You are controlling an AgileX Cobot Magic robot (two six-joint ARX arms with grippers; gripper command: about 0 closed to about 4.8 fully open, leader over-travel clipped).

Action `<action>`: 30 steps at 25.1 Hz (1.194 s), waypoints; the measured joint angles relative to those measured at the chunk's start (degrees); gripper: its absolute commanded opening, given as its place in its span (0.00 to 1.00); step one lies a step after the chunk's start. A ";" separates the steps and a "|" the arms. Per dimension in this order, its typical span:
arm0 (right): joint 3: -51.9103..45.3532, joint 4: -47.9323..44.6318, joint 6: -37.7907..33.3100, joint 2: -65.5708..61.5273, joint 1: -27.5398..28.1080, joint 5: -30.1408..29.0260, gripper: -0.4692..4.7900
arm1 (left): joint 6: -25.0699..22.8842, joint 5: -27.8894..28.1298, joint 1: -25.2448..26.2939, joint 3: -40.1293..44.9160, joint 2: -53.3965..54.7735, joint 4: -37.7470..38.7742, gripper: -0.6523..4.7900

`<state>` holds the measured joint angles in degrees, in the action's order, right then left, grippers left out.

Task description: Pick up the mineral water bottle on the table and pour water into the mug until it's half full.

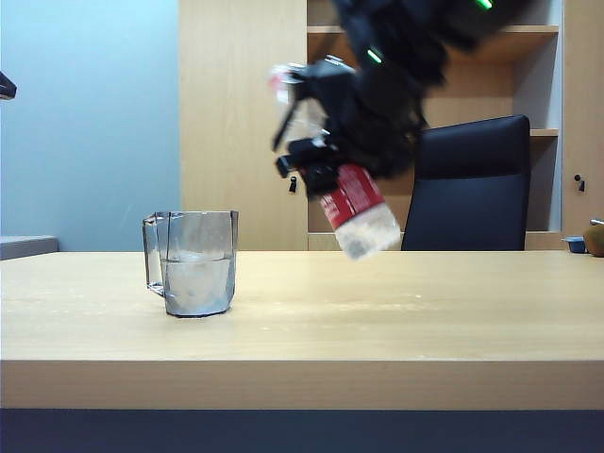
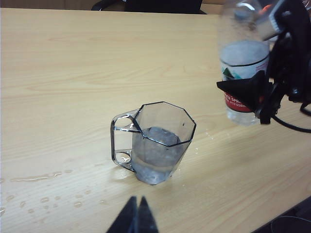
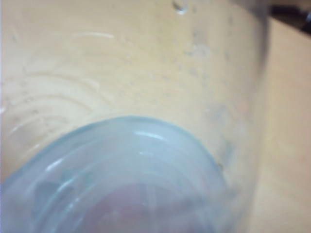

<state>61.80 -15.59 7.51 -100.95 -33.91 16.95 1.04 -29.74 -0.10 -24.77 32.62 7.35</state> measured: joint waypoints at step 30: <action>-28.24 -54.80 -10.29 -5.33 5.14 -5.51 1.00 | 4.68 8.02 0.02 0.15 -5.14 -9.77 0.12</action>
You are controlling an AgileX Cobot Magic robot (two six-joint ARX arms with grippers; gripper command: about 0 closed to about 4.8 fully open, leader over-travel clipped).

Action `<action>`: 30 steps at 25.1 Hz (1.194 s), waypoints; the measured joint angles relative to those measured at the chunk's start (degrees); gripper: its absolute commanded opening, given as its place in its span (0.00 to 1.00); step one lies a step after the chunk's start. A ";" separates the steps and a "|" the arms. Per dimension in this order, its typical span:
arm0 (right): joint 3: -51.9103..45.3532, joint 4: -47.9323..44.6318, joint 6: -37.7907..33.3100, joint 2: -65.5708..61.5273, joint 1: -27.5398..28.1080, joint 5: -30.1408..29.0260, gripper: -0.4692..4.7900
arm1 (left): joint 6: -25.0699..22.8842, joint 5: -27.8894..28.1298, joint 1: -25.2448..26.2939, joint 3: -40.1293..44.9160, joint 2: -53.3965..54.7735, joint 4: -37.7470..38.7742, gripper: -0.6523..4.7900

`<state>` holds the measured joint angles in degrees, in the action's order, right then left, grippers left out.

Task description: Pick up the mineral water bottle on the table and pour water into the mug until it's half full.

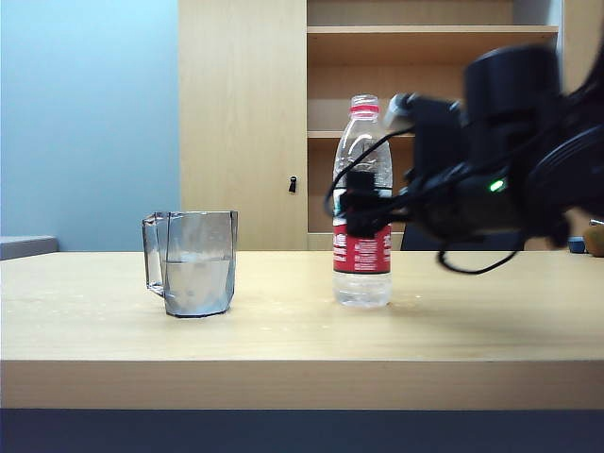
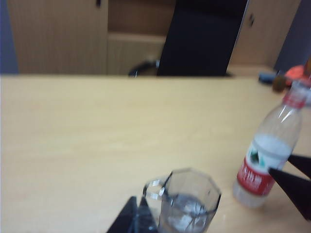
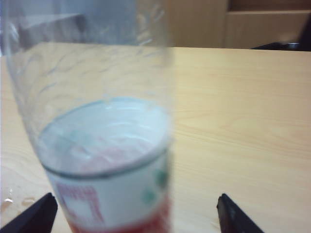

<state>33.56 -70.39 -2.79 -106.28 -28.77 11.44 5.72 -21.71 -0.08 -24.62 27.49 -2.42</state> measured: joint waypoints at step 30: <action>-24.92 16.57 0.11 69.42 -15.82 1.88 0.08 | 0.15 16.74 0.00 19.28 -26.40 0.50 0.12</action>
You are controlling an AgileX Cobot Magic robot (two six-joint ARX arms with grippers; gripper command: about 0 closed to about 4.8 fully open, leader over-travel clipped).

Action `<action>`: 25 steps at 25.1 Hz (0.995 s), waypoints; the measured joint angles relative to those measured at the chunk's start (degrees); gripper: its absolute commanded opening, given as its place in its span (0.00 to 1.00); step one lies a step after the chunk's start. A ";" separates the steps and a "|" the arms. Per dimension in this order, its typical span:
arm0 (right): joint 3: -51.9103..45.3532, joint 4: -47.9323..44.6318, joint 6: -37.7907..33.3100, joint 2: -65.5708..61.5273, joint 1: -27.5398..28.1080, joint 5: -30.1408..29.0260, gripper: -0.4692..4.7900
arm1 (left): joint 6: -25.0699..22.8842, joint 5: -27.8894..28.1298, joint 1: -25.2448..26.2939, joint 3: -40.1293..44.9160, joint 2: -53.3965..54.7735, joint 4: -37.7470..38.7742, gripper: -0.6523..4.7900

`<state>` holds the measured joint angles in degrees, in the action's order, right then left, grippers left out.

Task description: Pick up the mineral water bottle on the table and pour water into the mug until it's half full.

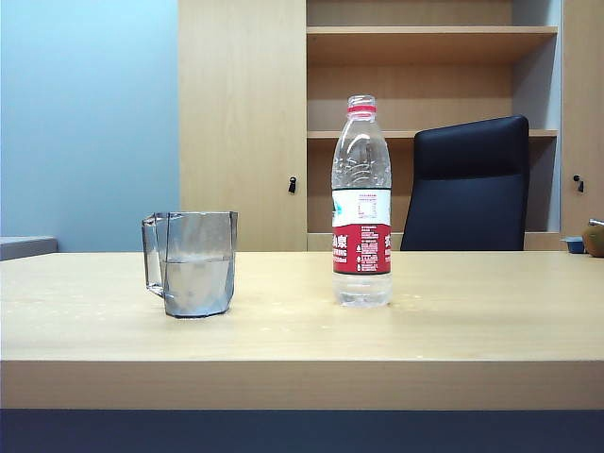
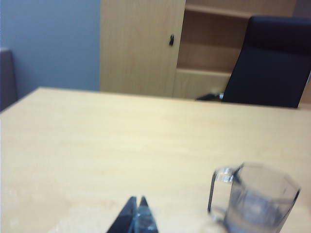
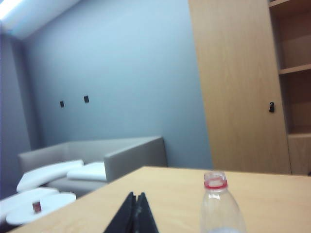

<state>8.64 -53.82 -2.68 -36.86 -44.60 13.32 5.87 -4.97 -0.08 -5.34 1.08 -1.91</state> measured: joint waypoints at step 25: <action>-0.02 42.49 -2.71 4.85 0.02 -0.28 0.08 | -1.92 3.89 -0.04 4.92 -0.96 5.46 0.12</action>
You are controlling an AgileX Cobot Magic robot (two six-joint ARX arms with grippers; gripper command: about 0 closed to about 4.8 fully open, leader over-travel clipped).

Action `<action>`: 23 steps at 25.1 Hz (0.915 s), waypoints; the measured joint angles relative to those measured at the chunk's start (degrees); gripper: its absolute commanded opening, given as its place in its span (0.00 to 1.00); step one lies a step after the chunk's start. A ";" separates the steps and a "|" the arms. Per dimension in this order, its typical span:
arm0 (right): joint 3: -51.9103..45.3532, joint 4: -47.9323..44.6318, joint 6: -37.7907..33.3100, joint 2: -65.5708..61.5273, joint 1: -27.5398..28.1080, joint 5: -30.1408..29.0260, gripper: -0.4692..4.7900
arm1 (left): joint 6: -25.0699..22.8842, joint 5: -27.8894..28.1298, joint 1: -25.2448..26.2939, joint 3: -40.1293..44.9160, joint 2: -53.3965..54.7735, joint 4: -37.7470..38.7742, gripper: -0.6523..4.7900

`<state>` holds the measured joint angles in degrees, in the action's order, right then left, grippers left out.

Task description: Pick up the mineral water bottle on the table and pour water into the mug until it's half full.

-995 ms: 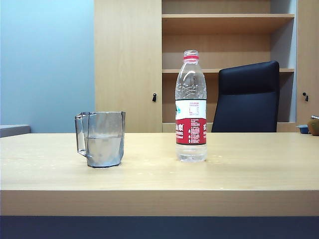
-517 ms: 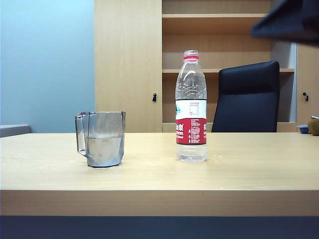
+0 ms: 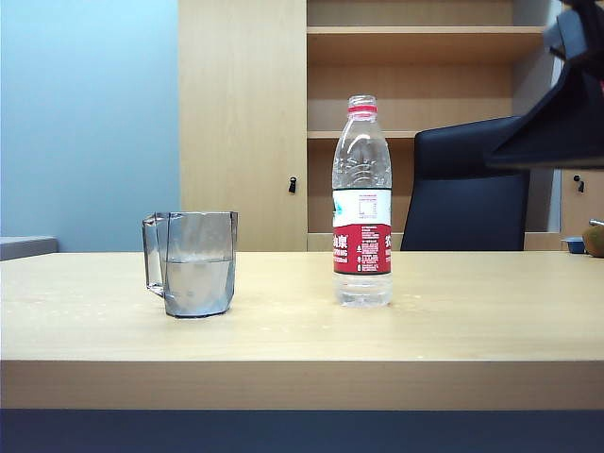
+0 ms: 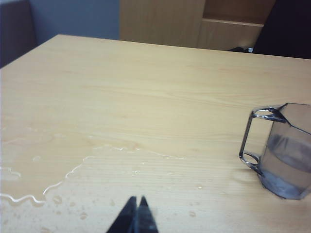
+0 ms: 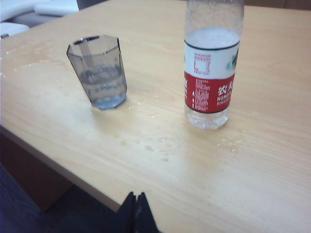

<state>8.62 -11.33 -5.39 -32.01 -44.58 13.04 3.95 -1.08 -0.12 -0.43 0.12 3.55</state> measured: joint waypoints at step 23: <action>0.00 0.33 0.00 -0.04 0.00 -0.02 0.08 | -3.10 -1.38 0.02 0.00 0.00 1.84 0.12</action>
<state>8.62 -11.00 -5.39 -32.05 -44.58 13.02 0.84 -2.46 -0.10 -0.43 0.12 5.39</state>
